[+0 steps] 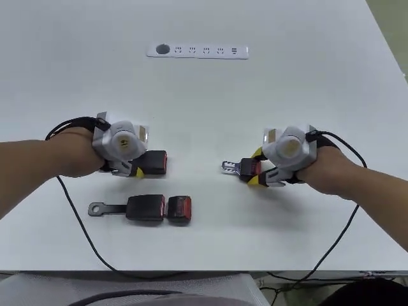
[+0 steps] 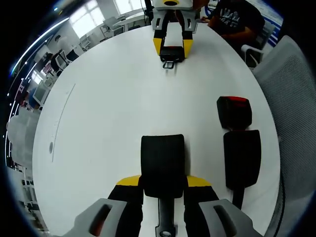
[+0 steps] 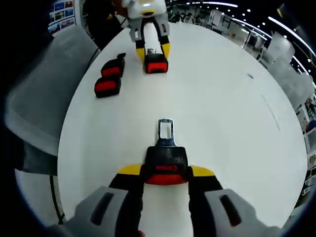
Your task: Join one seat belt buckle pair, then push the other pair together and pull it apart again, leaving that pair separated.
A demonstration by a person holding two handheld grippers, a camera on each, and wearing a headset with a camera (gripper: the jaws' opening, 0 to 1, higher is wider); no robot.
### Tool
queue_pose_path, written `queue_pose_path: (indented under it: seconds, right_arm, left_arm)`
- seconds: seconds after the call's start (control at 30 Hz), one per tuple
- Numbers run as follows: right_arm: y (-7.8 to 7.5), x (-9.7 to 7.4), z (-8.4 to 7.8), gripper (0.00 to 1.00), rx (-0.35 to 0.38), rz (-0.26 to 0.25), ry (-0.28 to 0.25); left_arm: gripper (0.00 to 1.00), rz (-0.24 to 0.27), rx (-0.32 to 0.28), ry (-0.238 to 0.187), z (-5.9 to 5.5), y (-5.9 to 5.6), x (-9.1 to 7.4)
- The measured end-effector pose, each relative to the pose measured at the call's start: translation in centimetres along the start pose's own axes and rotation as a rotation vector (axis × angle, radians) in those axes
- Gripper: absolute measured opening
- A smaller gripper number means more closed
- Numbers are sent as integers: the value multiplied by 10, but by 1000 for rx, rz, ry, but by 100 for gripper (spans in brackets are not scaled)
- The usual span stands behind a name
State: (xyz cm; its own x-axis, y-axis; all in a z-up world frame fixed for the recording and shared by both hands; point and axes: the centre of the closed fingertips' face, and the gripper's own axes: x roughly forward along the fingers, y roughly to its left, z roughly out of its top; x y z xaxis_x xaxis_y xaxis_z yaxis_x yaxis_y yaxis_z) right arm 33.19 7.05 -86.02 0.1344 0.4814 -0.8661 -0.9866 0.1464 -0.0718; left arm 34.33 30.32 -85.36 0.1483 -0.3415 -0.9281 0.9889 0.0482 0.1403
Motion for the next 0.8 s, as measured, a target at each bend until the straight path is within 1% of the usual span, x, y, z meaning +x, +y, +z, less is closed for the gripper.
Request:
queue_pose_path:
  seconds: [0.1, 0.23, 0.33, 0.37, 0.43, 0.47, 0.5, 0.53, 0.57, 0.6, 0.67, 0.73, 0.8]
  right_arm:
    - [-2, 0, -4, 36, 3, -4, 9]
    - [-3, 0, -5, 36, 1, -8, 22]
    - [-1, 0, -5, 37, -18, -11, 15]
    - [-1, 0, -5, 38, -21, -13, 17]
    - [-5, -1, -5, 45, -20, -41, 28]
    - [-6, -1, -5, 48, -19, -50, 33]
    - [-8, -1, -5, 52, -4, -56, 38]
    - [-8, 0, -4, 54, 45, -61, 33]
    - [-8, 0, -4, 56, 59, -64, 33]
    - [-10, -1, -3, 56, 42, -76, 34]
    - [-10, -7, 7, 56, 67, -99, -4]
    - [-5, -13, 19, 56, 58, -101, -37]
    - [4, -16, 33, 55, 54, -102, -68]
  left_arm:
    - [32, -1, 5, 4, 0, -1, 0]
    - [32, -9, 11, 10, 0, -1, 0]
    - [33, -3, -42, 18, -1, -1, 0]
    - [33, 0, -40, 21, 0, -1, 0]
    - [33, 6, -34, 36, 1, -1, 0]
    - [34, 19, -25, 41, 1, 0, -1]
    - [35, 26, -23, 38, 2, 0, -1]
    - [38, 66, -45, 24, 3, 7, -2]
    - [42, 95, -114, 18, 1, 10, -3]
    - [43, 94, -112, 6, 2, 11, -4]
    - [43, 102, -108, -22, 6, 9, -12]
    - [43, 119, -95, -33, 7, 6, -22]
    - [43, 128, -86, -44, 5, 1, -25]
